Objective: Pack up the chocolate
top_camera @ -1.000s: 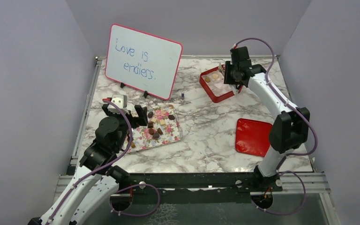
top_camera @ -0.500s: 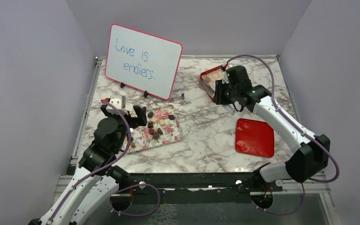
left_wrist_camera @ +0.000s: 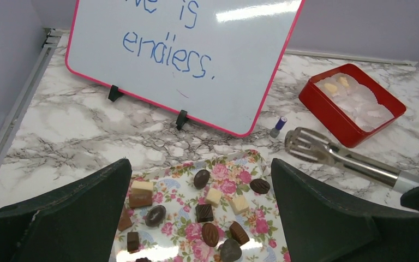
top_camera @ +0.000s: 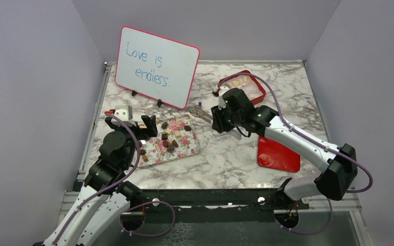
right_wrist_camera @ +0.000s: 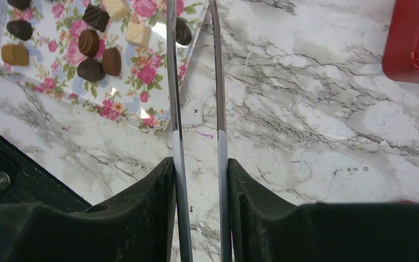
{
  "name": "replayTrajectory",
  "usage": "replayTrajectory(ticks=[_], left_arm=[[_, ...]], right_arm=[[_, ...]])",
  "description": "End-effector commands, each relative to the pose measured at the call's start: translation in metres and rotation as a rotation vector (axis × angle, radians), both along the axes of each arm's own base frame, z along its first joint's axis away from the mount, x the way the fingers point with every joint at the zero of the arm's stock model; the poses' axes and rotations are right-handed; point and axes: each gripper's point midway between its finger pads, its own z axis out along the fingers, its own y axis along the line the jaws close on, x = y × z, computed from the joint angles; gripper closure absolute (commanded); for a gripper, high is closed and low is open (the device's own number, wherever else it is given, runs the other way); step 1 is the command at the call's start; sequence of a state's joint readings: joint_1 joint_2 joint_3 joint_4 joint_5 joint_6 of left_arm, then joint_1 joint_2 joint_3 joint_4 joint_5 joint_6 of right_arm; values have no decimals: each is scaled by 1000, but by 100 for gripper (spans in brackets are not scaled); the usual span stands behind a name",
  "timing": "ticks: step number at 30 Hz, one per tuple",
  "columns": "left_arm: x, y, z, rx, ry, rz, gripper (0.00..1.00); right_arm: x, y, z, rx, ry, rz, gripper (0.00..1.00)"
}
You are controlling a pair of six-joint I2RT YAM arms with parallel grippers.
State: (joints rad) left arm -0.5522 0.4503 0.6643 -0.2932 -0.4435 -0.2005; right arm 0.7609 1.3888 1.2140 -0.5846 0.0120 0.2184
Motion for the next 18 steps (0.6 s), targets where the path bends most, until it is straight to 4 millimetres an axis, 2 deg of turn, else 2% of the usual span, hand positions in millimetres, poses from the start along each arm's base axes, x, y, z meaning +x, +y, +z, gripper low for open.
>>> replayTrajectory(ticks=[1, 10, 18], left_arm=[[-1, 8, 8, -9, -31, 36, 1], [-4, 12, 12, -22, -49, 50, 1], [-5, 12, 12, -21, -51, 45, 1]], right_arm=[[-3, 26, 1, -34, -73, 87, 59], [-9, 52, -15, -108, -94, 178, 57], [-2, 55, -29, -192, -103, 180, 56]])
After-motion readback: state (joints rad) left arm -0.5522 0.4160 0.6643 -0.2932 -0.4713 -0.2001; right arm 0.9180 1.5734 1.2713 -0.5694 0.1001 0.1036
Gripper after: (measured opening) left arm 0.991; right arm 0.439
